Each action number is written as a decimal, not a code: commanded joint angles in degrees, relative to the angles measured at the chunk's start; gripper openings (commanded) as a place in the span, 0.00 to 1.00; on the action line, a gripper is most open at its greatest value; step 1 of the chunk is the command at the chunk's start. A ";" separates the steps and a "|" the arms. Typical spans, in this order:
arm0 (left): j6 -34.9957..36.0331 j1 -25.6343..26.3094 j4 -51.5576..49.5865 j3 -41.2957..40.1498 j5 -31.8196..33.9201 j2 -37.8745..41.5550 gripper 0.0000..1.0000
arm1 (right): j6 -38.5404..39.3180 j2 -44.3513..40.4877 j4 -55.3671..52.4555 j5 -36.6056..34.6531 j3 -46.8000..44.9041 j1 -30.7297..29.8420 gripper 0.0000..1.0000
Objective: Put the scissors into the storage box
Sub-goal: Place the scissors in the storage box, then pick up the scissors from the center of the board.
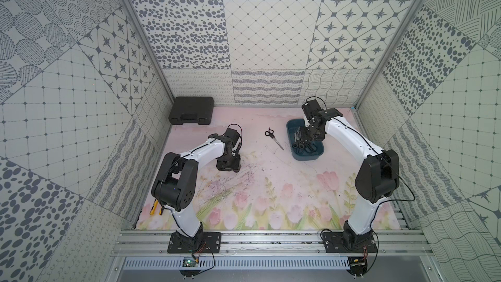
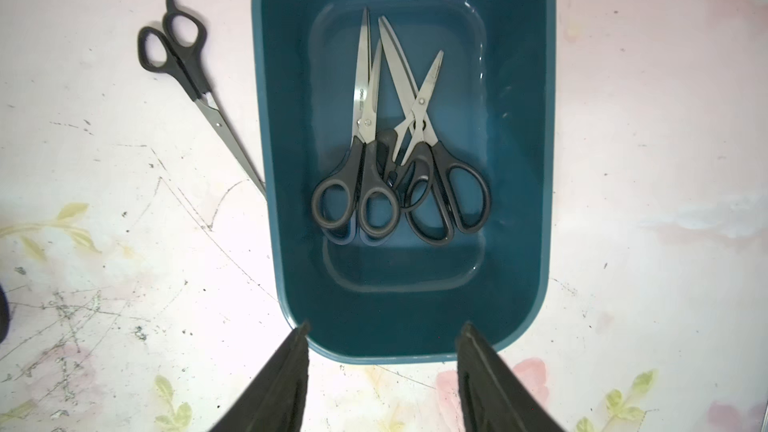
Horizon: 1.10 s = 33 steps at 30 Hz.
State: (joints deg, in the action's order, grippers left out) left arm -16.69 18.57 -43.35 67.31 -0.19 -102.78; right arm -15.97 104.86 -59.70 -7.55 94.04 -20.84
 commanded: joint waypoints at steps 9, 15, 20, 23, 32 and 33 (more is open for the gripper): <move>4.05 0.41 -3.17 6.03 4.13 -8.04 0.47 | -0.64 -2.82 2.92 -0.50 -4.98 0.10 0.60; 3.11 2.50 -7.40 9.31 5.79 -6.52 0.56 | -0.60 -2.31 3.27 0.12 -5.55 0.10 0.60; 2.88 4.72 -11.81 13.08 8.79 -6.47 0.57 | -0.64 -1.91 3.41 0.51 -5.71 0.10 0.60; 4.65 4.93 -9.76 12.77 7.58 -6.19 0.58 | -0.64 -1.72 3.57 0.82 -6.04 0.10 0.61; 10.36 4.78 -6.08 14.08 4.24 -12.51 0.54 | -0.89 -2.34 3.97 0.87 -7.19 0.10 0.61; 10.40 4.77 -5.76 14.08 4.34 -12.93 0.52 | -0.95 -2.40 3.98 0.75 -7.37 0.14 0.61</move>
State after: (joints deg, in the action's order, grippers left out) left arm -10.39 23.20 -49.65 80.75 5.50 -113.56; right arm -16.10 104.47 -57.10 -6.72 87.50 -20.84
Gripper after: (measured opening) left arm 0.528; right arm 0.608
